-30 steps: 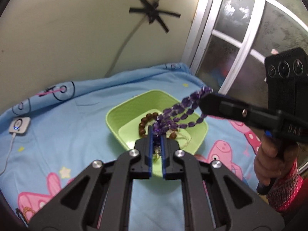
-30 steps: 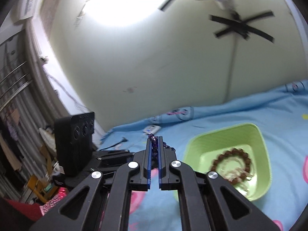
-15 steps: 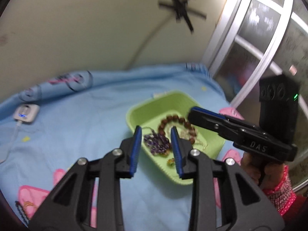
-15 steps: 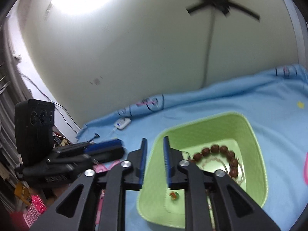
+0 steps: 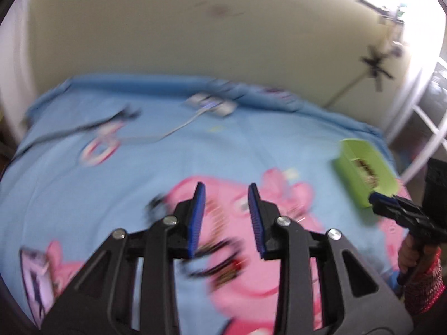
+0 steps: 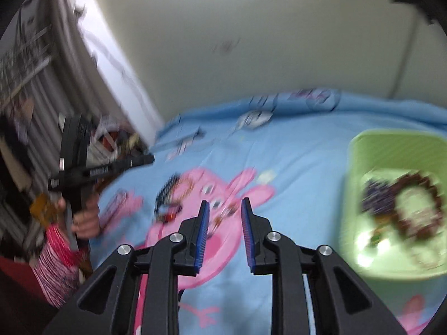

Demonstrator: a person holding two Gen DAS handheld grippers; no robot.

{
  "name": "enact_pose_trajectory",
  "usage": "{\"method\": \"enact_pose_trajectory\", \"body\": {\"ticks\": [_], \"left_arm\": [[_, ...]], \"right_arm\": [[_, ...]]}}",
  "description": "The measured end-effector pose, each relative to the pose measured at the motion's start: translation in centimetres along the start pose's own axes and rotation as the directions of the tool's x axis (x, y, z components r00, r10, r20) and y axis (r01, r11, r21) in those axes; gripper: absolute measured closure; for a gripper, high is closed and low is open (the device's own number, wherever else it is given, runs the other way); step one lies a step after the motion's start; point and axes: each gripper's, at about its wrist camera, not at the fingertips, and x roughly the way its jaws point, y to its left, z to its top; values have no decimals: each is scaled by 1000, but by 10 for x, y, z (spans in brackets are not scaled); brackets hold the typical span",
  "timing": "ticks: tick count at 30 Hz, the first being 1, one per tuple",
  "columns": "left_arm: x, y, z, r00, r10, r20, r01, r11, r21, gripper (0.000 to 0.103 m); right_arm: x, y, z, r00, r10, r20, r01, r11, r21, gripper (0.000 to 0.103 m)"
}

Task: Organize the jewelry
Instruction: 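Grasp the amber bead strand with pendant from the pile with the right gripper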

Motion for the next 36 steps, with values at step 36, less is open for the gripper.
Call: {"method": "enact_pose_trajectory", "body": {"ticks": [36], "left_arm": [[14,-59,-63,985,-143,-96,162,959,231,66]], "right_arm": [[56,59,-54,961,-188,-202,133,957,-257,103]]}}
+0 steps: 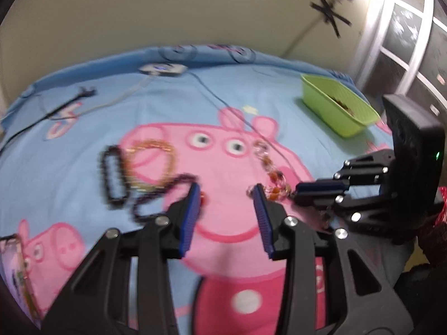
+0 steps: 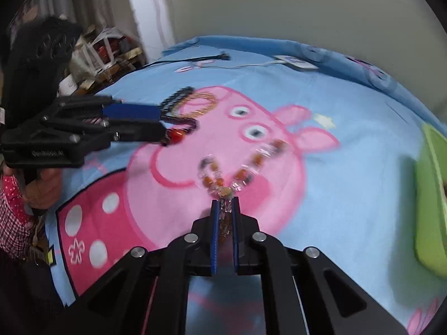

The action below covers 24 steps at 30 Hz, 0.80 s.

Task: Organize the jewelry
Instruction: 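Grasp the amber bead strand with pendant from the pile with the right gripper, then carry the amber strand into the green basket and open the right gripper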

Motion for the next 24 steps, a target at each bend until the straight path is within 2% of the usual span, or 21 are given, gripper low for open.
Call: {"method": "enact_pose_trajectory", "body": {"ticks": [3,5,9,11,12,15,17,22,23,24], "left_arm": [[24,-22,9,996,-59,-60,61,998,32,66],[36,-38,14,995,-64,-79,69,995,68,66],[45,-81,22,994,-80,-76,94,977,189,66],[44,-105,23,993,-100,-64,114,955,273,53],[43,-115,23,993,-107,-53,118,946,302,42],[44,-144,28,991,-130,-29,131,915,383,39],[48,-153,34,991,-131,-27,131,910,394,39],[60,-165,54,979,-203,-25,198,909,367,39],[61,-166,57,975,-222,-23,215,906,363,43],[62,-168,61,970,-243,-22,234,901,365,66]], "right_arm": [[-20,-17,-19,999,-26,26,25,997,70,103],[-34,-27,-30,997,-56,44,51,992,113,103],[-67,-52,-46,990,-83,114,56,973,224,103],[-80,-65,-48,986,-66,154,22,962,272,103],[-86,-70,-48,983,-57,172,5,957,289,103],[-101,-81,-43,974,-24,227,-50,948,314,103],[-107,-83,-39,967,-5,255,-77,946,314,103],[-121,-87,-28,946,65,319,-169,935,312,103],[-123,-88,-23,941,73,330,-181,933,310,103],[-127,-89,-20,936,78,343,-191,932,309,103]]}}
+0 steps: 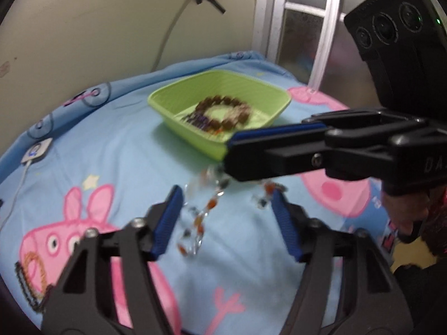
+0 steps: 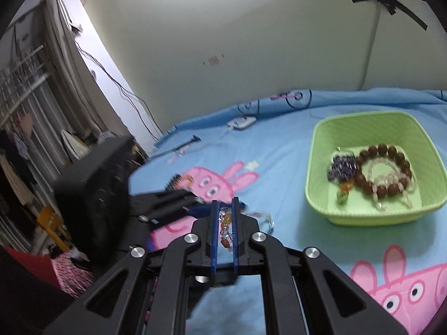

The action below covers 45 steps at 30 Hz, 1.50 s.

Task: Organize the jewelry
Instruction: 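Carry the amber strand into the green basket and open the right gripper, then move both grippers back over the jewelry pile on the cover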

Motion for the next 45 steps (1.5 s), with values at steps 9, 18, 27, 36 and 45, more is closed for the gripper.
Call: {"method": "enact_pose_trajectory", "body": {"ticks": [9,18,27,36,45], "left_arm": [[-22,9,59,996,-22,88,24,999,-23,98],[-31,15,140,985,-45,167,49,999,-20,98],[38,3,138,995,-94,32,96,994,-59,98],[73,5,114,989,-88,-121,75,991,-109,73],[-64,52,108,986,13,165,14,986,-164,73]], "right_arm": [[-38,-2,54,988,16,151,-13,1000,-22,103],[-77,-12,100,954,-40,296,56,997,-45,103],[-69,-67,70,958,-139,249,126,990,67,103],[-40,-92,38,963,-204,176,179,972,149,100],[-68,-46,58,940,-103,325,93,995,45,89]]}}
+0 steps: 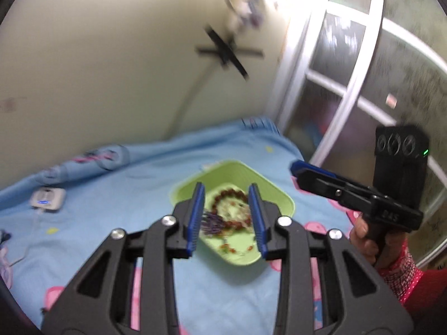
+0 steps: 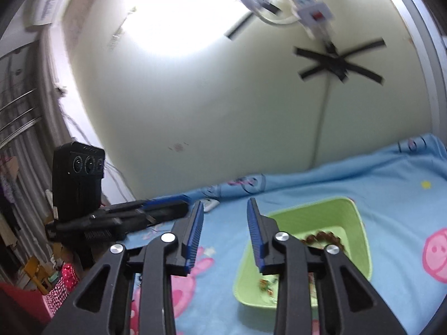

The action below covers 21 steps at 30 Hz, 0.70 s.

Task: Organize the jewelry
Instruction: 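Move both grippers back over the jewelry pile on the cover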

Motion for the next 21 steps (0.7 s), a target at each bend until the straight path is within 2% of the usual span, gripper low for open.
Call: {"method": "enact_pose_trajectory", "body": {"ticks": [2,5,7,10,13,16,19,21], "left_arm": [[-38,19,-11,997,53,57,-52,998,-23,73],[-83,51,-39,984,155,92,-147,986,-83,73],[-108,77,-67,966,244,82,-231,962,-148,73],[-130,107,-103,945,325,38,-309,924,-226,73],[-139,132,-139,922,385,-34,-379,884,-272,73],[-143,151,-174,897,433,-93,-440,848,-295,73],[-144,166,-195,887,446,-123,-460,825,-328,73],[-145,171,-204,887,443,-130,-459,816,-351,73]], "right_arm": [[1,12,0,999,38,2,-38,999,-20,88],[13,28,-10,995,90,-40,-92,995,-37,88],[30,38,-20,989,117,-93,-121,992,-42,88],[61,57,-43,968,153,-200,-166,985,-46,88],[95,79,-72,932,170,-320,-195,980,-49,88],[130,103,-101,885,158,-438,-211,975,-74,89],[160,119,-122,840,146,-522,-220,972,-83,94],[177,129,-135,818,133,-559,-228,968,-103,96]]}}
